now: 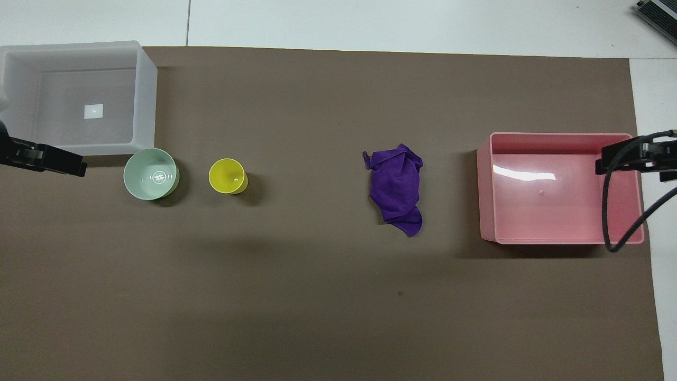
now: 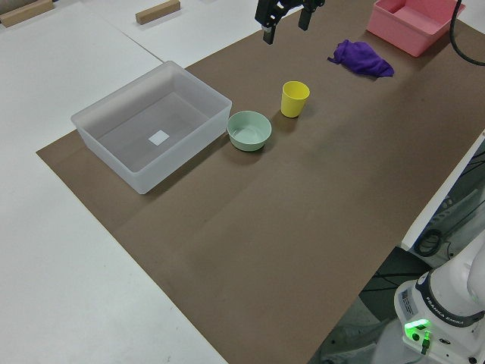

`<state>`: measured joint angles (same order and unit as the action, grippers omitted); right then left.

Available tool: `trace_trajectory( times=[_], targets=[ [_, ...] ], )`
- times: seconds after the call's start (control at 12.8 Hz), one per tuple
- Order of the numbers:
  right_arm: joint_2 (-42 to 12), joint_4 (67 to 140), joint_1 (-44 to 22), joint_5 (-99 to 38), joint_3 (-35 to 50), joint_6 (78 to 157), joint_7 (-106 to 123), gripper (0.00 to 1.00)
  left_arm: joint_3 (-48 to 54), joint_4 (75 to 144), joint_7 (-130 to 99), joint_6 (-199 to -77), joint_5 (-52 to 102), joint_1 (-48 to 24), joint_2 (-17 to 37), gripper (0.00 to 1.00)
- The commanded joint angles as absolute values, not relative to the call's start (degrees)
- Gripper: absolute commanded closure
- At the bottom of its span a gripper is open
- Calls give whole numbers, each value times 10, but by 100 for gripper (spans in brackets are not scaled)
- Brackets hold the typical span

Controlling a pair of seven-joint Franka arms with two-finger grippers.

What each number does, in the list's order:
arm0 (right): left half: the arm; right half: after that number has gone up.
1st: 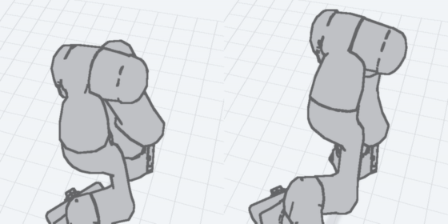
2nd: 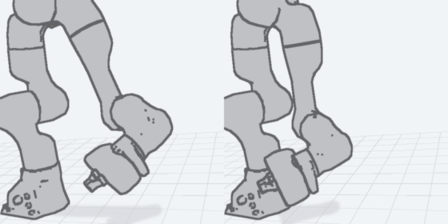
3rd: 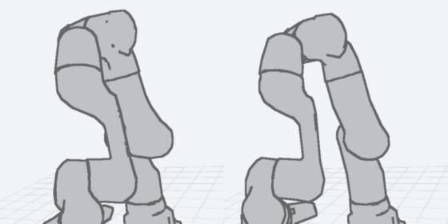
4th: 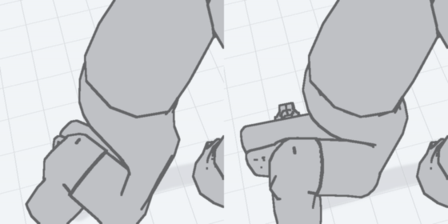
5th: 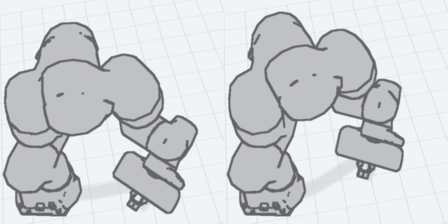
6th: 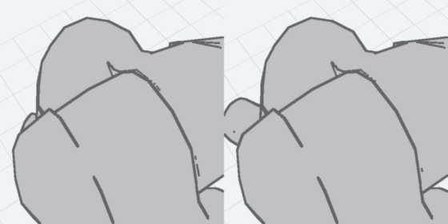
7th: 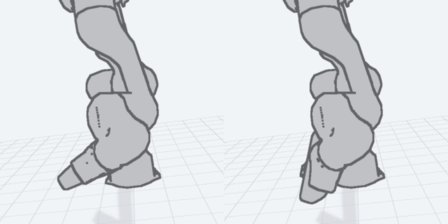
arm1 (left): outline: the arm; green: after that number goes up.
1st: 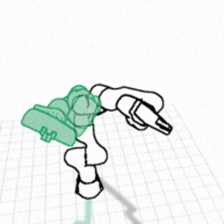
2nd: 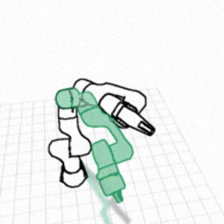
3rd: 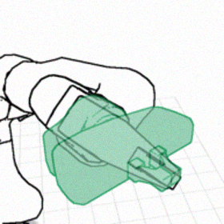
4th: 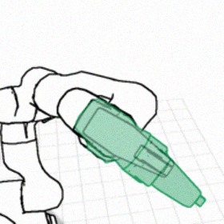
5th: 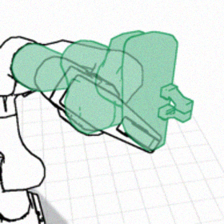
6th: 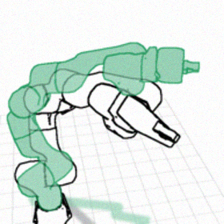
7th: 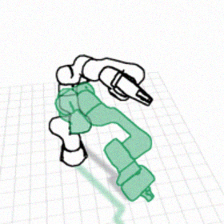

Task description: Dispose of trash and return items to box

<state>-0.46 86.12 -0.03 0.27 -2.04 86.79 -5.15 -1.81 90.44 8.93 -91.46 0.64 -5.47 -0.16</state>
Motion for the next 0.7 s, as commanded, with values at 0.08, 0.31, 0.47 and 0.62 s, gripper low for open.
trace_trajectory(
  times=[0.08,0.31,0.47,0.62],
  targets=[
    [-8,853,4,2,-16,858,-46,0,-11,918,83,-914,5,-47,-16,0],
    [-7,854,4,1,-16,858,-46,0,-11,918,87,-920,4,-49,-15,0],
    [-6,856,4,0,-16,858,-48,0,-11,918,84,-916,4,-50,-16,0],
    [-3,868,4,-2,-16,860,-52,0,-12,922,85,-925,2,-53,-16,0]
  ],
)
